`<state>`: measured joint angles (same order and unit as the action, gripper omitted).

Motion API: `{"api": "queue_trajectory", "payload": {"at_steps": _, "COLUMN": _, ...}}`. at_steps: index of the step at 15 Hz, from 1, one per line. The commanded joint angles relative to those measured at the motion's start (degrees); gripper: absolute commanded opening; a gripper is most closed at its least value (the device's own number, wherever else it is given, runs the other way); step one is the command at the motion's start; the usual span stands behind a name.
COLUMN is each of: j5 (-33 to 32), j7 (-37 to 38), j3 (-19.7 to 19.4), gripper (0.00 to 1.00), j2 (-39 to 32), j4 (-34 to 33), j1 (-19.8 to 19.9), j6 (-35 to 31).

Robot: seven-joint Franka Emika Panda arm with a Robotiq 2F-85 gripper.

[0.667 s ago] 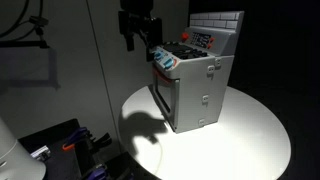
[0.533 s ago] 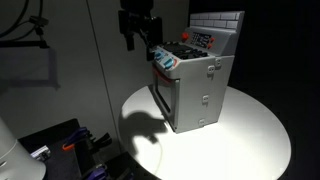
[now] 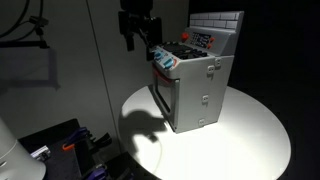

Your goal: Push the top orange button on the right side of the stove

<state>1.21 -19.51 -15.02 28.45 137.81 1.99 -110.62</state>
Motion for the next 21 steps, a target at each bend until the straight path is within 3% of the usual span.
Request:
{"api": "queue_trajectory", "payload": {"at_steps": 1, "j5": 0.95, "j7": 0.93, "j3": 1.82, "gripper": 1.0, "j2": -2.17, "j4": -2.34, "j1": 0.69, "j6": -1.31}}
{"api": "queue_trajectory", "payload": {"at_steps": 11, "j5": 0.7, "j7": 7.64, "j3": 5.72, "gripper": 1.0, "j2": -10.71, "j4": -11.21, "j1": 0.64, "j6": -6.11}}
{"api": "queue_trajectory", "payload": {"at_steps": 21, "j5": -1.8, "j7": 20.63, "j3": 8.72, "gripper": 1.0, "j2": -23.45, "j4": -25.12, "j1": 1.48, "j6": -7.56}}
